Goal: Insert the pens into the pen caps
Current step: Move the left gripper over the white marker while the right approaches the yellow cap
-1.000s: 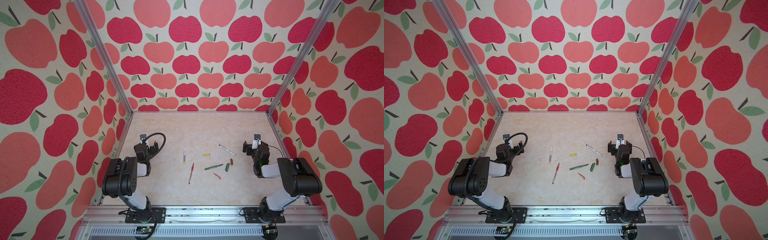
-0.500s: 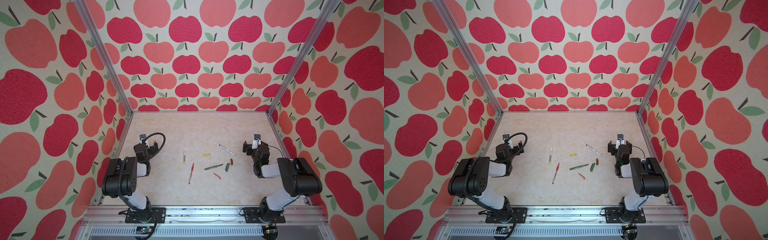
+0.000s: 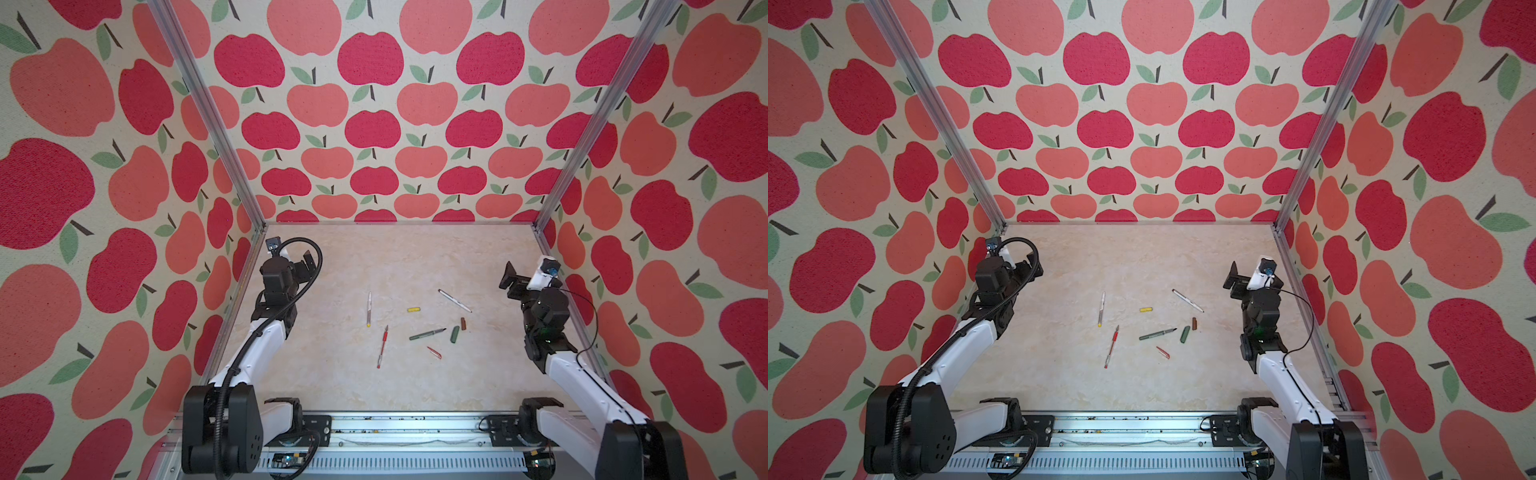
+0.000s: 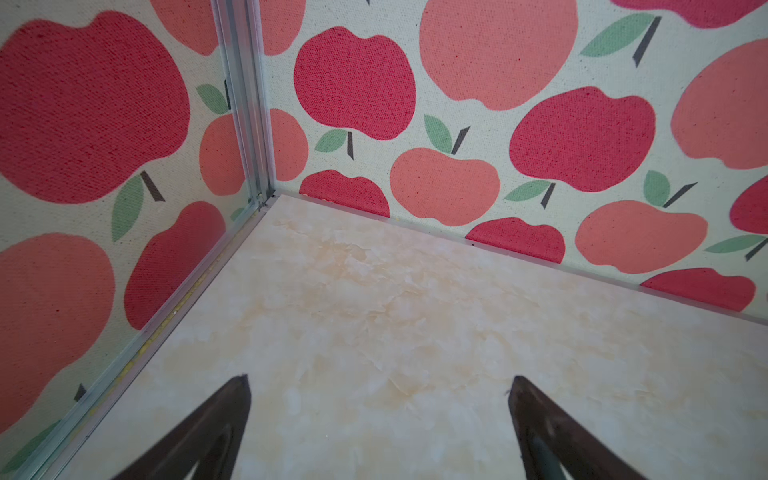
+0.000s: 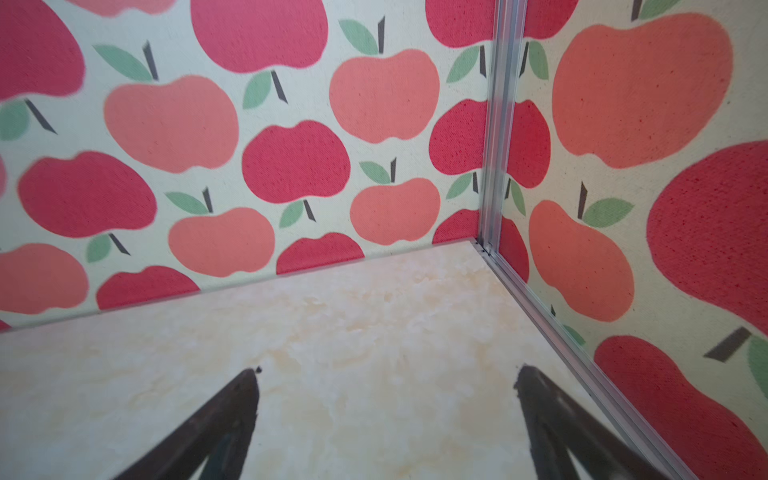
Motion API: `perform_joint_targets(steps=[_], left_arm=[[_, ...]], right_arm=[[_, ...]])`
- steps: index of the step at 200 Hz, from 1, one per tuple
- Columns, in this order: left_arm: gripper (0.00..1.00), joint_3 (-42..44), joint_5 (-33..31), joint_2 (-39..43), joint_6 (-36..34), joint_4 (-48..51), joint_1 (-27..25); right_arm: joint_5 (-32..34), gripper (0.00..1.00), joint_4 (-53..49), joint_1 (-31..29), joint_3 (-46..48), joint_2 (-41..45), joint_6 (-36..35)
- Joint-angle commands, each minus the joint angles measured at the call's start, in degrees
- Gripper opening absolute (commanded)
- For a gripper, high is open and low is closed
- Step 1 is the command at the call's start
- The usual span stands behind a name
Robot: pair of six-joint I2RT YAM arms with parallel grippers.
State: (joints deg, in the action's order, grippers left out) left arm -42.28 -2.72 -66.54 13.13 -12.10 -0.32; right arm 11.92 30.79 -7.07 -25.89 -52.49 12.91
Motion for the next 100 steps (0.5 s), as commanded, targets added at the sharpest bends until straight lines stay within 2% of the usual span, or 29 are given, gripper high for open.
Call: perform_joint_targets(steps=[1, 12, 35, 59, 75, 100], left_arm=[[0.99, -3.4, 8.0, 3.9, 6.5, 17.7, -2.3], [0.99, -6.0, 7.1, 6.5, 5.8, 23.5, -5.7], [0.99, -10.6, 3.6, 6.6, 5.4, 36.1, -13.5], [0.99, -12.8, 2.7, 4.5, 7.6, 45.4, -20.7], [0.99, -14.3, 0.9, 0.0, 9.2, 50.1, -25.5], [1.00, -17.7, -1.9, -8.3, 9.2, 55.8, -30.9]], right_arm=[[-9.6, 0.99, -23.3, -0.6, -7.4, 4.6, 11.4], [-6.3, 0.99, -32.1, -2.8, -11.1, 5.7, 14.1], [1.0, 0.99, -44.2, -10.0, -16.2, 5.7, 17.6], [6.0, 0.96, -49.6, -18.4, -19.4, 2.9, 19.6], [10.2, 0.96, -52.2, -23.7, -21.7, 0.2, 19.7], [12.4, 0.96, -54.6, -27.4, -24.0, -3.6, 19.4]])
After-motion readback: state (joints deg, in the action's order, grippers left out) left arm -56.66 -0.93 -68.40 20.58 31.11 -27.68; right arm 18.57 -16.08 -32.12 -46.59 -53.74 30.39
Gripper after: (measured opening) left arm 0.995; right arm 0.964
